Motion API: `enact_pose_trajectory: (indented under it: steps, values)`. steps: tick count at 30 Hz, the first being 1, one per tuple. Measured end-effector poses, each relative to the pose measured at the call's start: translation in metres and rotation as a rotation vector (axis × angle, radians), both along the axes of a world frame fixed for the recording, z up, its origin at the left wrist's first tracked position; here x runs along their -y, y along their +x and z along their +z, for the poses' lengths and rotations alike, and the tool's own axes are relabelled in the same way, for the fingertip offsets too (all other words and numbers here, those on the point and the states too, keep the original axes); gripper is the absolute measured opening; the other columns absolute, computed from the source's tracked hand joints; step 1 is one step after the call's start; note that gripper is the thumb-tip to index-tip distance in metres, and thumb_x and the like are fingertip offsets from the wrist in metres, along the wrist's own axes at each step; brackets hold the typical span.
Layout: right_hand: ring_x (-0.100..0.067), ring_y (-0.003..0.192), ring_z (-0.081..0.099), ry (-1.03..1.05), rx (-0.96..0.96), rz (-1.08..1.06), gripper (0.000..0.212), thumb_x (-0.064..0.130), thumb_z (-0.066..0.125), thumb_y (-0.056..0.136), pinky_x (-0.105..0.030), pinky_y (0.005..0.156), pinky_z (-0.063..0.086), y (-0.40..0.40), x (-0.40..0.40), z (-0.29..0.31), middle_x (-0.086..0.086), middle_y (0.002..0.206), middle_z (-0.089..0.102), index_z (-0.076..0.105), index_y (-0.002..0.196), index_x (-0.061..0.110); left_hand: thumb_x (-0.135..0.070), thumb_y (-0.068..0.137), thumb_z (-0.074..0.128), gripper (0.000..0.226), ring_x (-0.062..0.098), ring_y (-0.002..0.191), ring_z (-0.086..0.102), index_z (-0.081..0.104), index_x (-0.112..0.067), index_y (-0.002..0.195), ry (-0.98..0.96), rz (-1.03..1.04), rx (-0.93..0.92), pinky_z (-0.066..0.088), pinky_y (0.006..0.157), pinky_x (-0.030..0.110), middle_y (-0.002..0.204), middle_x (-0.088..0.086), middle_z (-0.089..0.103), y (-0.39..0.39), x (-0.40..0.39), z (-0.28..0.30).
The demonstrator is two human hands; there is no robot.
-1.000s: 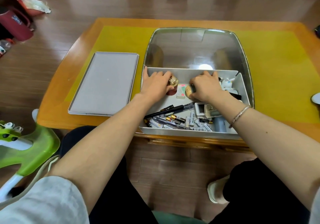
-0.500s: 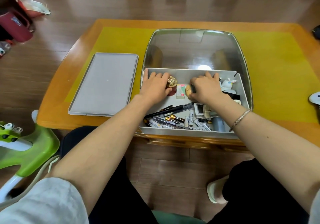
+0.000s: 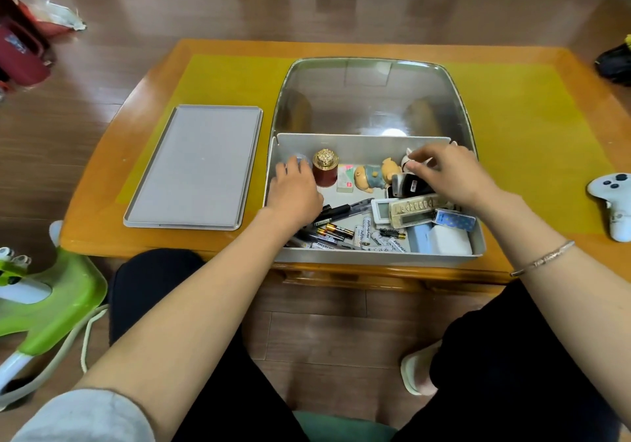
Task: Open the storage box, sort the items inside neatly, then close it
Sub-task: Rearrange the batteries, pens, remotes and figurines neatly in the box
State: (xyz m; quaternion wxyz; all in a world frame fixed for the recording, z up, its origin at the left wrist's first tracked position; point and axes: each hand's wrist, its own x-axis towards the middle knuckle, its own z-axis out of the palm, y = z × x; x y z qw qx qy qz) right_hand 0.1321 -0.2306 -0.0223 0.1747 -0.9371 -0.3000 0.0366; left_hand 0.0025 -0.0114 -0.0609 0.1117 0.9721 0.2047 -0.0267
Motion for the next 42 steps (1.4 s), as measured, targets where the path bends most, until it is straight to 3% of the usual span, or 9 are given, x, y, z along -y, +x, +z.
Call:
enact_pose_trajectory:
  steps: [4,11,15,18,21,25,30,39,42]
  values:
    - [-0.027,0.109,0.059,-0.035,-0.001,0.059,0.025,0.032,0.06,0.091,-0.046,0.095,0.043,-0.009,0.003,0.001,-0.004,0.115,0.067,0.067,0.112,0.021,-0.023,0.097,0.04,0.073,0.042,0.144,0.0,-0.002,0.004,0.15,-0.022,-0.066,-0.203,0.008,0.119,0.047,0.157,0.023,-0.001,0.0,-0.002,-0.011]
    - [-0.029,0.108,0.057,-0.008,0.041,0.126,0.03,0.028,0.066,0.086,-0.048,0.094,0.044,-0.02,0.013,0.006,-0.006,0.118,0.064,0.065,0.115,0.018,-0.021,0.098,0.041,0.075,0.037,0.145,-0.014,-0.008,-0.002,0.151,-0.095,-0.092,-0.164,-0.002,0.117,0.042,0.159,0.018,-0.013,-0.009,-0.006,-0.012]
    - [-0.028,0.114,0.051,-0.098,0.064,0.161,0.039,0.033,0.072,0.081,-0.044,0.095,0.039,-0.024,0.021,0.008,-0.004,0.118,0.062,0.064,0.117,0.022,-0.022,0.092,0.055,0.064,0.035,0.141,0.019,0.025,-0.01,0.147,-0.06,-0.145,0.13,0.024,0.114,0.044,0.153,0.015,0.021,-0.018,-0.001,-0.009]
    - [-0.025,0.117,0.047,-0.138,0.081,0.194,0.04,0.038,0.071,0.081,-0.041,0.094,0.033,-0.033,0.02,0.002,0.001,0.12,0.06,0.063,0.118,0.026,-0.04,0.087,0.064,0.056,0.028,0.131,0.035,0.043,-0.018,0.135,-0.106,-0.271,0.045,0.037,0.104,0.043,0.14,0.009,0.039,-0.018,-0.002,-0.01]
    - [-0.022,0.115,0.046,-0.128,0.108,0.231,0.035,0.037,0.067,0.084,-0.039,0.095,0.03,-0.043,0.012,-0.004,0.003,0.119,0.059,0.063,0.117,0.027,-0.045,0.088,0.062,0.058,0.029,0.13,0.035,0.046,-0.016,0.135,-0.126,-0.283,-0.19,0.039,0.104,0.046,0.138,0.011,0.041,-0.012,-0.003,-0.016]
    - [-0.023,0.113,0.045,-0.145,0.157,0.241,0.031,0.032,0.062,0.087,-0.038,0.091,0.029,-0.05,-0.002,-0.01,0.003,0.12,0.059,0.063,0.117,0.025,-0.039,0.087,0.066,0.051,0.028,0.115,0.052,0.051,-0.011,0.127,-0.159,-0.237,-0.21,0.047,0.095,0.043,0.128,0.012,0.052,-0.001,-0.005,-0.02]
    - [-0.024,0.113,0.046,-0.138,0.198,0.313,0.027,0.03,0.059,0.089,-0.037,0.089,0.028,-0.057,-0.021,-0.014,0.002,0.116,0.061,0.064,0.115,0.024,-0.033,0.091,0.062,0.042,0.031,0.11,0.052,0.052,-0.008,0.123,-0.121,-0.281,-0.299,0.043,0.09,0.036,0.123,0.015,0.052,0.005,-0.009,-0.018]
    - [-0.023,0.125,0.04,-0.253,0.22,0.396,0.043,0.033,0.05,0.093,-0.036,0.102,0.024,-0.064,-0.06,-0.018,-0.002,0.131,0.054,0.046,0.133,0.018,-0.021,0.098,0.049,0.013,0.024,0.095,0.055,0.054,-0.013,0.108,-0.23,-0.301,-0.03,0.047,0.08,0.037,0.108,0.011,0.062,-0.015,-0.012,-0.006]
    - [-0.026,0.114,0.05,-0.287,0.265,0.409,0.028,0.026,0.047,0.094,-0.036,0.094,0.029,-0.064,-0.064,-0.014,-0.004,0.114,0.063,0.056,0.119,0.018,-0.022,0.097,0.05,0.017,0.024,0.1,0.056,0.059,-0.018,0.111,-0.176,-0.368,0.06,0.048,0.083,0.042,0.11,0.006,0.064,-0.02,-0.009,0.004]
